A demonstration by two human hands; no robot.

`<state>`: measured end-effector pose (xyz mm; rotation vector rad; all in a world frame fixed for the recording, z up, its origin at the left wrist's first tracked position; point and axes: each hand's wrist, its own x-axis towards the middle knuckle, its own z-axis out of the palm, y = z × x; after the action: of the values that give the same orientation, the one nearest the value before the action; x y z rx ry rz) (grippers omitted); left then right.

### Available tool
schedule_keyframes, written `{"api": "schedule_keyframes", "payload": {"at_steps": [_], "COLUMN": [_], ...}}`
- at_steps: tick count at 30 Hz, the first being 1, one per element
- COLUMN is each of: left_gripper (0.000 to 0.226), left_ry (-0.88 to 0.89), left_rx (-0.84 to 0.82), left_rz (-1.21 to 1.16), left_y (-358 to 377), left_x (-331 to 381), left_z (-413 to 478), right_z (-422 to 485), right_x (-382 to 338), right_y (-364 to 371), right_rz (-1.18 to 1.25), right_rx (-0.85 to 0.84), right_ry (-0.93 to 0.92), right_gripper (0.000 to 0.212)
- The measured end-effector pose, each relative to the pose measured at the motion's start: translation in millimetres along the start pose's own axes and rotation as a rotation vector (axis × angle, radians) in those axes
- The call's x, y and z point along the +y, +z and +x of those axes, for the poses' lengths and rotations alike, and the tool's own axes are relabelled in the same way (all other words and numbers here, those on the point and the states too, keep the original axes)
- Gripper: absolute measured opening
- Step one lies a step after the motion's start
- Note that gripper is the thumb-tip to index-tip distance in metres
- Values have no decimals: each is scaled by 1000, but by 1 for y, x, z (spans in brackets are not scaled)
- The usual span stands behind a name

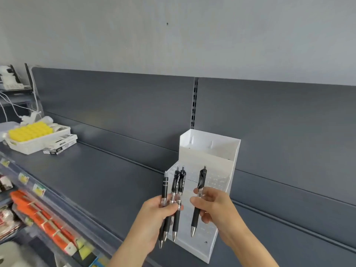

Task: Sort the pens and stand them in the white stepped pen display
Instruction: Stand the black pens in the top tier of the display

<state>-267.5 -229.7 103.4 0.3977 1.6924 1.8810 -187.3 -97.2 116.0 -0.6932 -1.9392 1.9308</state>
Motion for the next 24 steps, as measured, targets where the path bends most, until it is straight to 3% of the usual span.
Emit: {"api": "schedule_keyframes", "payload": {"at_steps": [10,18,24], "left_gripper": [12,14,16], "left_ry": [14,5,6], "left_rx": [-132,-175,-197], "left_rz": [60,37,19], "left_y": [-54,-82,-92], "left_x": [31,33,32], "left_z": [90,133,149], "right_z": [64,140,168], "right_x": [-30,-52,-45], "right_y": [26,41,60], "right_rz": [-175,-462,-723], "right_rx": [295,592,591], "right_ry": [-147,-252,-204], "right_gripper": [3,8,11]}}
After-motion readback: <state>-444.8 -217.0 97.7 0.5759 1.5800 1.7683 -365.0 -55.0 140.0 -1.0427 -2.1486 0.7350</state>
